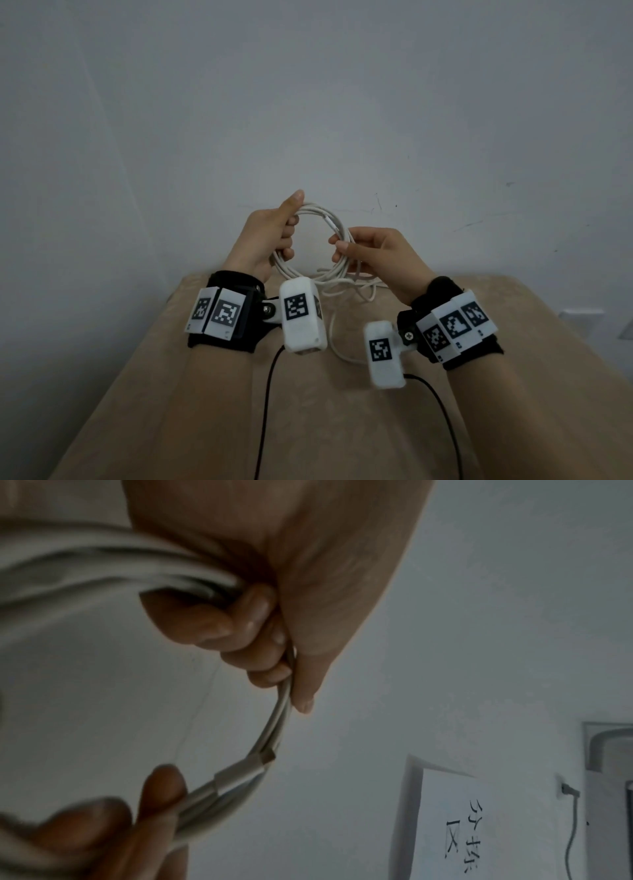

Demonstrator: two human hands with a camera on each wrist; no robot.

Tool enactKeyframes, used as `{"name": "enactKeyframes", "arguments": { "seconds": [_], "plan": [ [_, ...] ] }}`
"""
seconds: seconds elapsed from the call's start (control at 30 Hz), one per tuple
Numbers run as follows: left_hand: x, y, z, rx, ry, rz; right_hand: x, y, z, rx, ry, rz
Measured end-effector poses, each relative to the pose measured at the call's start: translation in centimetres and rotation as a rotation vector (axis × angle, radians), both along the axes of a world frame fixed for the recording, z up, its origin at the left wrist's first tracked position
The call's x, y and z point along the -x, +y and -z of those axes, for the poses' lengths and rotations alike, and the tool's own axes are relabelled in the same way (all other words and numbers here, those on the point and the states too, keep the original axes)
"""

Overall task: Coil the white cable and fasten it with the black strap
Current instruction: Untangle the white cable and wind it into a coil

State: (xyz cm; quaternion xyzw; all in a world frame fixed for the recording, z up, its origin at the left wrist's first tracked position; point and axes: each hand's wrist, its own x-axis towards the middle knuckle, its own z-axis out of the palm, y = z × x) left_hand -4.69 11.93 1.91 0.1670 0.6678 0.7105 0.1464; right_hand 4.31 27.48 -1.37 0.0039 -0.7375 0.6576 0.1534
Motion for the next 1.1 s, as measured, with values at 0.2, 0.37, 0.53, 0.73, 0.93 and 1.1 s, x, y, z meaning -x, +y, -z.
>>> {"name": "enactKeyframes", "arguments": {
  "seconds": [0.2, 0.37, 0.53, 0.73, 0.93, 1.1],
  "plan": [
    [0.0, -0.7, 0.3, 0.166, 0.060, 0.102, 0.0, 0.4, 0.1, -0.151, -0.045, -0.013],
    [-0.5, 0.1, 0.5, 0.379, 0.144, 0.217, -0.1, 0.1, 0.0, -0.331, -0.126, -0.067],
    [-1.1, 0.6, 0.7, 0.611, 0.244, 0.333, -0.2, -0.2, -0.2, -0.523, -0.173, -0.089],
    [-0.9, 0.4, 0.9, 0.748, 0.300, 0.355, -0.1, -0.5, -0.2, -0.615, -0.131, -0.058],
    [-0.4, -0.3, 0.7, 0.512, 0.329, 0.304, -0.4, 0.1, -0.4, -0.293, 0.003, 0.061],
    [0.3, -1.4, 0.5, 0.241, 0.246, 0.191, -0.7, 1.8, -0.3, -0.222, 0.021, 0.181]
  ]
}}
